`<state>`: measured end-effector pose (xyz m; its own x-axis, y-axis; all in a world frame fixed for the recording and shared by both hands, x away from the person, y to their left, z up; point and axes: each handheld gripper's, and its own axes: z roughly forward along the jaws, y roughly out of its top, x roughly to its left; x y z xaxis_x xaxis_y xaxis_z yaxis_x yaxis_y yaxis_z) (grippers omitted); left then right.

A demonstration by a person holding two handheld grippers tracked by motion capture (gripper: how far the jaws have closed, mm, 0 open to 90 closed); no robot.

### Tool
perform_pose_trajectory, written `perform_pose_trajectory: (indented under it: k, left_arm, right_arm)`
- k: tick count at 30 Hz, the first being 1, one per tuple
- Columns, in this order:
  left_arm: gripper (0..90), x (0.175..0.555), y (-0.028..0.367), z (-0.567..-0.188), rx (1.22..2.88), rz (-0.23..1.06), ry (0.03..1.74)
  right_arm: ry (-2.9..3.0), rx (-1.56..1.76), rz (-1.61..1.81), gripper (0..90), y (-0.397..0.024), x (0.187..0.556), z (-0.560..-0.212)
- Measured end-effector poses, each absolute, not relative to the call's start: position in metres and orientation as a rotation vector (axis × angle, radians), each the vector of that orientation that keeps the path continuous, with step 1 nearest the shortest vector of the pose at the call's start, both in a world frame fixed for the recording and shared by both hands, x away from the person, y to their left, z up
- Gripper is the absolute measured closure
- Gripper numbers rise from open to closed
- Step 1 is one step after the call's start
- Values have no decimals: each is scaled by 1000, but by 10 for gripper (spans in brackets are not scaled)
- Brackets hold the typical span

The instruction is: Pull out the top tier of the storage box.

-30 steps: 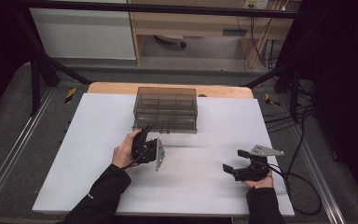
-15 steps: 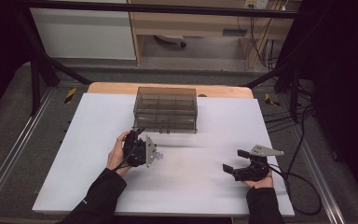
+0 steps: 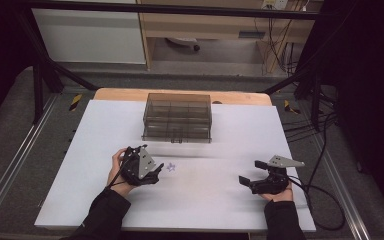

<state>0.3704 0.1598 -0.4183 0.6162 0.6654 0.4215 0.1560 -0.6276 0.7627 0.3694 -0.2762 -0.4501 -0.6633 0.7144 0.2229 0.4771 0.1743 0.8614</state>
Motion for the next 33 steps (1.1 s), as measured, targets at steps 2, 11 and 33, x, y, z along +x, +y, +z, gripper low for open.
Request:
perform_pose_trajectory:
  k: [2,11,33]
  left_arm:
    - [179,371,164,-420,2134,903,664]
    - [164,370,176,-426,2100,800,734]
    - [105,368,180,-431,2051,632,788]
  right_arm:
    - [2220,1155,1486,3,-276,369,-450]
    - [2218,1155,1486,4,-277,369,-450]
    - [2222,1154,1483,4,-277,370,-450]
